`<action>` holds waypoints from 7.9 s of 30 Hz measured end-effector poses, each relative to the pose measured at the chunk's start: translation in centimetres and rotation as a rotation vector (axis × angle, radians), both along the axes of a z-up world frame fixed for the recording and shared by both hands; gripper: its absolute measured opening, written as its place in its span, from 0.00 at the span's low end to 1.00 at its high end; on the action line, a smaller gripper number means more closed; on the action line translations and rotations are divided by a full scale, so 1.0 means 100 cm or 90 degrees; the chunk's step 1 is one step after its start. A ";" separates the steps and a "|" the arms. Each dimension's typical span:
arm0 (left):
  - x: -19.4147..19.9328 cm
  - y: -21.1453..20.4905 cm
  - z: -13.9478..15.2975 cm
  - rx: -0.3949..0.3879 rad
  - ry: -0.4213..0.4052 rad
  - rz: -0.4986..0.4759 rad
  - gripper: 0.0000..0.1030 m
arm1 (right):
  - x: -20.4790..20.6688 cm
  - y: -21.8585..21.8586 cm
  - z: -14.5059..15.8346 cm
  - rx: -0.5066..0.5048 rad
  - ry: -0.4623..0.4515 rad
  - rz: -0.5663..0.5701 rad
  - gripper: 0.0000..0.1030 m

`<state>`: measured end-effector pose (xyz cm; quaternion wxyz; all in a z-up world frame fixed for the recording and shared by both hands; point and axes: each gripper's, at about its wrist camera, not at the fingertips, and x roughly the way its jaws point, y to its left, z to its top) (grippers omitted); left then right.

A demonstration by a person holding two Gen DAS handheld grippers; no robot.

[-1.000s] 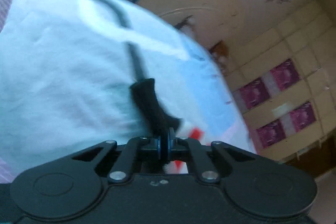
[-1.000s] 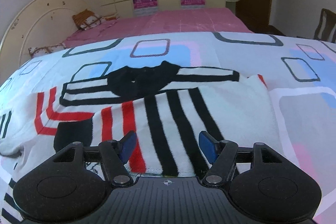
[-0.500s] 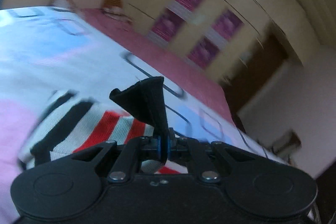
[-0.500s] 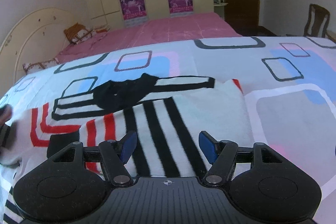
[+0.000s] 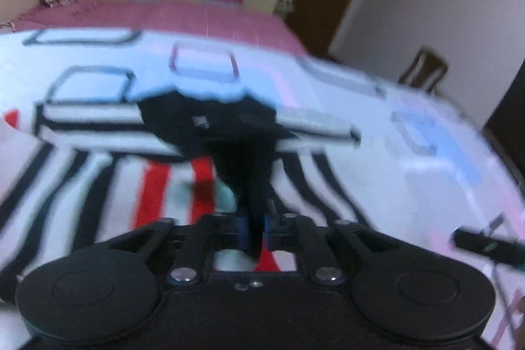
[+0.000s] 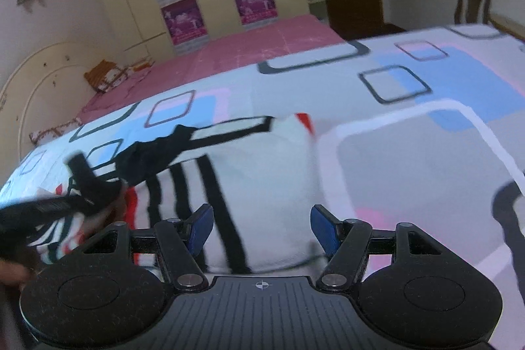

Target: Fold small clothes

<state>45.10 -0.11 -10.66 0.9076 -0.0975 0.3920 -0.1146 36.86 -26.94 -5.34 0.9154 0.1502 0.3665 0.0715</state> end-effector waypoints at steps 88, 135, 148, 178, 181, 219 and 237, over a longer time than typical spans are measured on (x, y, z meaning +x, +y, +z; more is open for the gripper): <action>-0.037 0.174 0.003 0.055 -0.010 0.033 0.38 | 0.065 0.056 -0.030 -0.004 0.013 0.071 0.06; -0.053 0.120 -0.017 0.152 -0.064 0.001 0.62 | 0.037 0.157 -0.034 -0.176 0.000 0.229 0.45; -0.070 0.141 -0.018 0.139 -0.071 0.007 0.57 | 0.039 0.075 -0.041 -0.041 0.075 0.072 0.45; -0.103 0.146 0.001 0.212 -0.075 0.000 0.89 | 0.006 0.068 -0.018 -0.035 0.057 0.093 0.42; -0.139 0.140 0.006 0.234 -0.086 0.018 0.99 | -0.040 0.047 -0.001 -0.021 0.006 0.098 0.65; -0.340 0.192 -0.032 -0.270 0.053 0.112 0.46 | -0.260 -0.053 -0.048 0.231 0.096 0.050 0.48; -0.324 0.193 -0.041 -0.351 0.065 0.082 0.33 | -0.253 -0.068 -0.067 0.397 0.128 0.094 0.07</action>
